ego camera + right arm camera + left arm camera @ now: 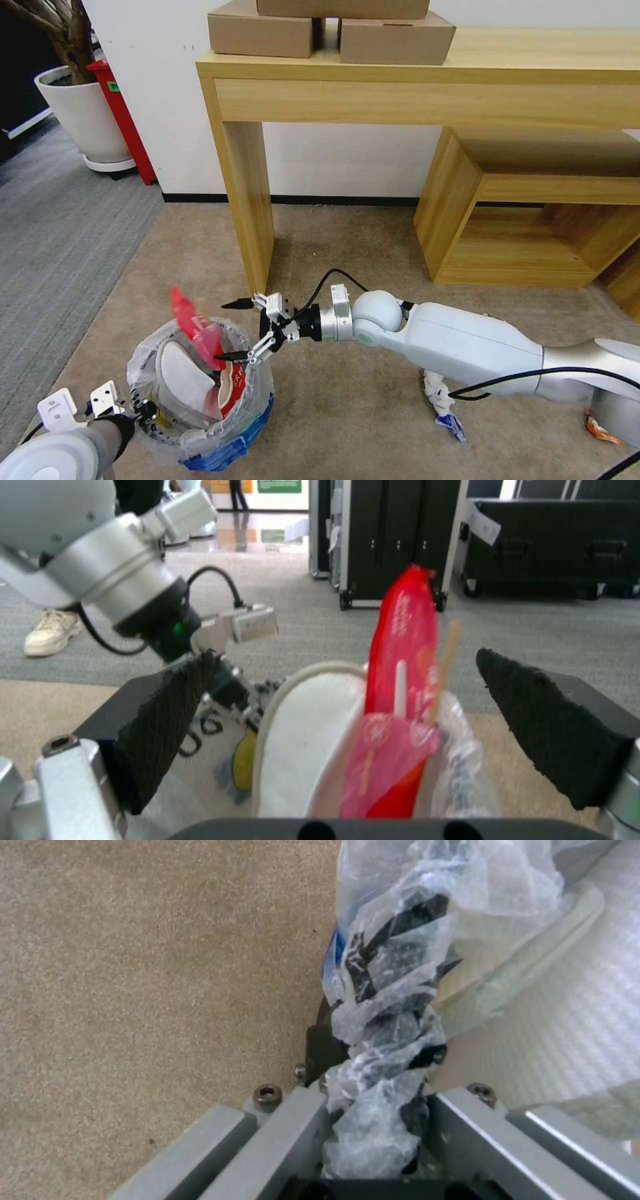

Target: Pick up the trash bin and place the garbage on the floor into it.

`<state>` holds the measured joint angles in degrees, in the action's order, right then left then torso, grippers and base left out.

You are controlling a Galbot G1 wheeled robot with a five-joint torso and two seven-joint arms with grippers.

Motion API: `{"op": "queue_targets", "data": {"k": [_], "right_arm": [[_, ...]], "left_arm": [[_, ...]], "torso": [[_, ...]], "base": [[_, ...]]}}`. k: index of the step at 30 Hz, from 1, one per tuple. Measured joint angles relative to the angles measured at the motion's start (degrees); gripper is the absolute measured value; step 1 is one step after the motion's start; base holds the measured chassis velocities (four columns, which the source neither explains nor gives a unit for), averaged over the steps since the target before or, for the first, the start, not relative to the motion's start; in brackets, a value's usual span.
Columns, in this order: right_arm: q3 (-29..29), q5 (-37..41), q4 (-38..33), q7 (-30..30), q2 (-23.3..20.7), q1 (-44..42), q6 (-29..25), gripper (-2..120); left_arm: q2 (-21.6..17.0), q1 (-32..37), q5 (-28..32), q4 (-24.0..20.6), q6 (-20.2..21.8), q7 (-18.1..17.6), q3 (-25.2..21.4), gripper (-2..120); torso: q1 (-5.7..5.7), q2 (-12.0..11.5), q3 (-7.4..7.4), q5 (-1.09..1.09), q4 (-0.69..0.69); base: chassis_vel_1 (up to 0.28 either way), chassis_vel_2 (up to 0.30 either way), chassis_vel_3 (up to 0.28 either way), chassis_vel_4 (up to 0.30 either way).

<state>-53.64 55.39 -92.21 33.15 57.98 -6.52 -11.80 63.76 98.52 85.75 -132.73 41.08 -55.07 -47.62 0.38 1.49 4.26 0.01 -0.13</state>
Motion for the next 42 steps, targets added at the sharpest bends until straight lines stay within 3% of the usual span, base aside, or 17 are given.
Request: {"op": "queue_targets", "data": {"k": [9,17,21,25,26,29,30,33,37,42], "right_arm": [[2.0,0.7,0.7,-1.0,1.4,1.8,-0.2,100],[10.3,-1.7,1.0,-3.2,-1.2,-2.2,-0.2,100],[17.2,-2.6,0.0,-3.3,-4.0,-6.4,0.0,100],[27.4,-5.0,-2.3,-3.5,-7.9,-16.3,-0.4,100],[27.4,-5.0,-2.3,-3.5,-7.9,-16.3,-0.4,100],[36.3,-10.5,-3.2,-4.4,-9.9,-25.0,-1.1,100],[36.3,-10.5,-3.2,-4.4,-9.9,-25.0,-1.1,100],[43.5,-15.5,-4.5,-10.2,-10.5,-32.7,-2.3,100],[48.5,-19.6,-5.8,-15.3,-10.3,-38.4,-2.8,100],[56.1,-22.2,-6.4,-18.5,-9.2,-45.4,-2.6,100]], "left_arm": [[0.3,0.2,-0.4,0.0,0.1,0.2,0.0,0],[-0.7,1.2,0.5,-0.4,0.5,0.2,-0.4,0],[-1.1,1.4,1.3,-0.9,0.5,0.1,-0.7,0],[-1.7,1.3,1.7,-0.9,0.5,0.1,-0.6,0],[-1.7,1.3,1.7,-0.9,0.5,0.1,-0.6,0],[-1.9,0.9,1.9,-0.9,0.5,0.1,-0.3,0],[-1.9,0.9,1.9,-0.9,0.5,0.1,-0.3,0],[-2.4,0.7,1.8,-0.9,0.5,0.5,-0.3,0],[-2.9,0.4,1.7,-1.0,0.2,0.9,-0.3,0],[-3.9,-0.4,1.8,-1.0,0.1,1.7,-0.3,0]], "torso": [[0.00,0.0,0.00,-0.01,0.01],[0.00,0.0,0.00,0.00,0.01],[0.00,0.0,0.00,0.00,-0.01],[0.00,0.0,-0.01,0.01,0.00],[0.00,0.0,-0.01,0.01,0.00],[0.00,0.0,0.00,0.00,-0.02],[0.00,0.0,0.00,0.00,-0.02],[-0.01,0.0,-0.01,-0.01,0.00],[0.00,0.0,-0.01,-0.02,0.00],[0.00,0.0,-0.01,-0.01,0.00]], "base": [[0.000,0.000,0.000,0.000],[0.000,0.000,0.000,0.000],[0.000,0.000,0.000,0.000],[0.000,0.000,0.000,0.000],[0.000,0.000,0.000,0.000],[0.000,0.000,0.000,0.000],[0.000,0.000,0.000,0.000],[0.000,0.000,0.000,0.000],[0.000,0.000,0.000,0.000],[0.000,0.000,0.000,0.000]]}}
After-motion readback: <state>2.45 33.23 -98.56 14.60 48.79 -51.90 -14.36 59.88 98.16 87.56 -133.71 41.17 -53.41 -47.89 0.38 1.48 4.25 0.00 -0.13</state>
